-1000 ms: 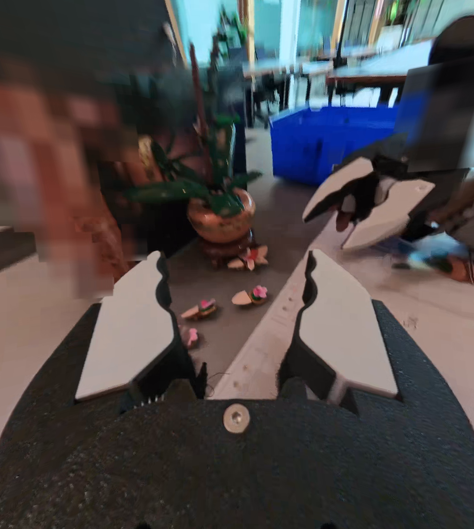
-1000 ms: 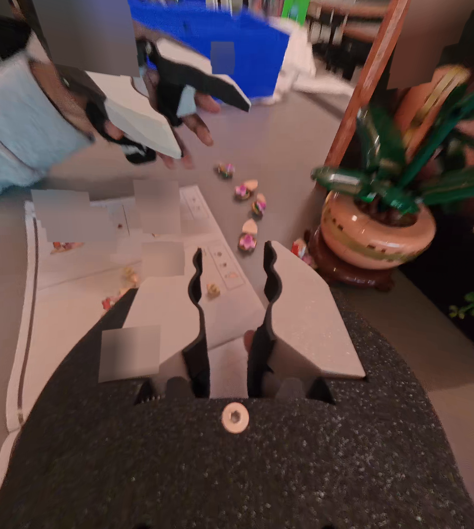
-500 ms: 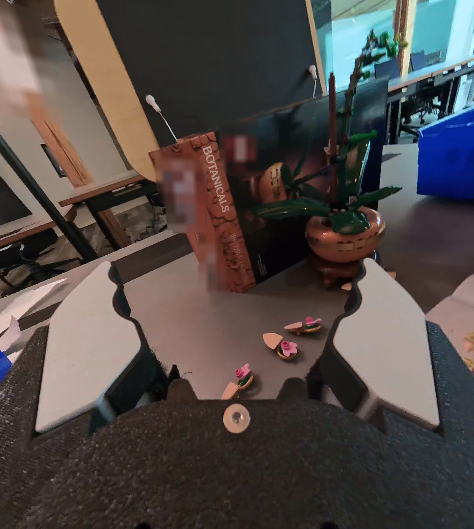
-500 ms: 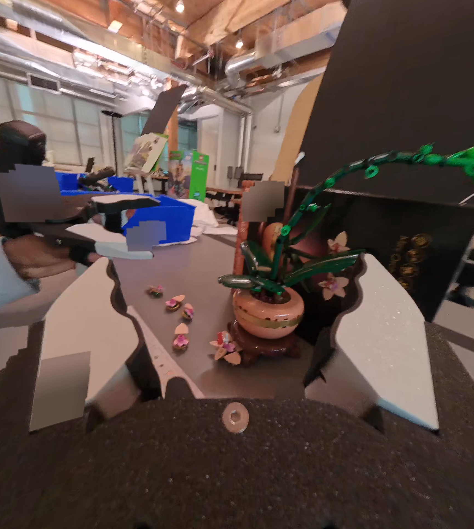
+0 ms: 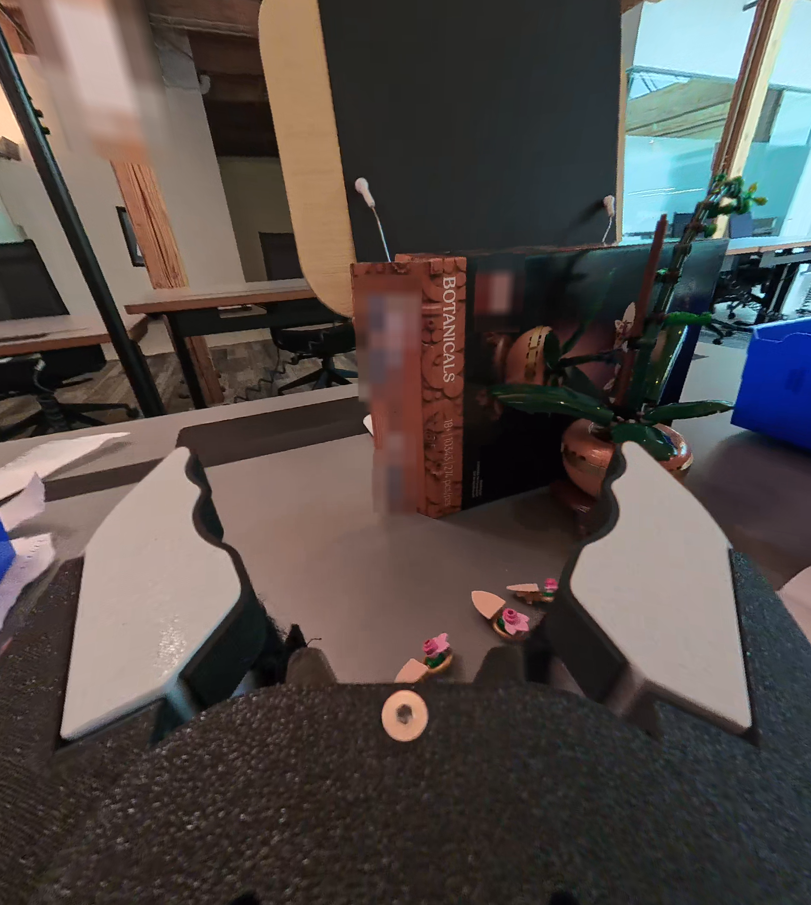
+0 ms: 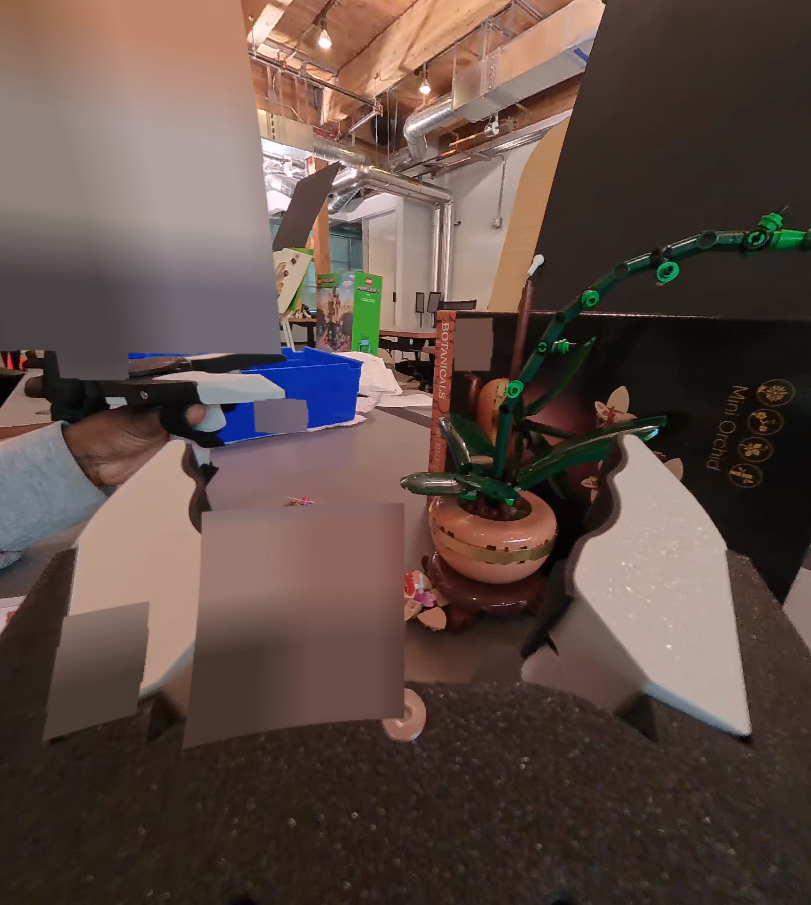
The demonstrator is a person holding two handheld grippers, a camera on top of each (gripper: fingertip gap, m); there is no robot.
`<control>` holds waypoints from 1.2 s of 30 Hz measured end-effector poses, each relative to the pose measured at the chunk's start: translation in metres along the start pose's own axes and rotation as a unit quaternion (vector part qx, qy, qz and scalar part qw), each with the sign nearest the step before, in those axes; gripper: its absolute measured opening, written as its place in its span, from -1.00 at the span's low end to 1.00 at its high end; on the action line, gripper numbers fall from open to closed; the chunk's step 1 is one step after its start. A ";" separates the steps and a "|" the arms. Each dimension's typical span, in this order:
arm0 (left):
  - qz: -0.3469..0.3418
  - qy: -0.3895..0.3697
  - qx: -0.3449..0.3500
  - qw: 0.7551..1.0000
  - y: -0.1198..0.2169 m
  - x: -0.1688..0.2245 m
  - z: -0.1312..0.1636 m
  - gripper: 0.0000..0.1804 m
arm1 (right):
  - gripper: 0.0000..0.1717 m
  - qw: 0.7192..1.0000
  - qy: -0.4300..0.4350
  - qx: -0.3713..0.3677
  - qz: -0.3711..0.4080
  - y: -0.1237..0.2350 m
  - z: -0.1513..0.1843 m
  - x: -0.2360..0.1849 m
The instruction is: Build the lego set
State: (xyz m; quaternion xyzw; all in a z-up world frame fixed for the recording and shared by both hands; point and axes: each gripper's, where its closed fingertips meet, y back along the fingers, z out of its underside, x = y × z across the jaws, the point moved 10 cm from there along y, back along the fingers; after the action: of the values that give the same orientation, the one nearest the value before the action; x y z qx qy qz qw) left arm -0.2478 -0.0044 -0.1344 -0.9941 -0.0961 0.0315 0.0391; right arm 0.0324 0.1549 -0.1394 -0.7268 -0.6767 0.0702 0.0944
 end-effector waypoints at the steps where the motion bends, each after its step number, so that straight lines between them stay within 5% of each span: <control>1: 0.005 0.005 -0.006 1.000 -0.001 0.000 0.001 0.62 | 0.69 1.000 0.001 0.001 -0.002 0.000 0.000 -0.001; 8: 0.016 -0.046 -0.027 0.998 -0.003 0.007 0.003 0.62 | 0.69 0.998 0.040 -0.037 -0.034 -0.009 0.006 -0.013; 16: 0.038 -0.020 -0.031 0.999 -0.004 0.008 0.005 0.62 | 0.69 0.999 -0.005 -0.033 -0.036 -0.009 0.005 -0.012; 21: 0.050 0.005 -0.029 0.998 -0.004 0.009 0.005 0.62 | 0.69 0.972 -0.143 -0.168 -0.076 -0.013 0.012 -0.007; 30: 0.068 0.018 -0.042 0.997 -0.005 0.010 0.008 0.62 | 0.69 0.975 -0.063 -0.198 -0.077 -0.014 0.017 -0.015; 36: 0.060 0.002 -0.041 0.997 -0.005 0.011 0.008 0.62 | 0.69 0.986 0.039 -0.154 -0.049 -0.011 0.005 -0.016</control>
State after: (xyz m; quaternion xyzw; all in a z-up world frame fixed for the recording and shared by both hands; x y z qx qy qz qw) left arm -0.2386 0.0028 -0.1423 -0.9989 -0.0371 0.0279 -0.0031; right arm 0.0195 0.1395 -0.1421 -0.7009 -0.7100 -0.0673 0.0111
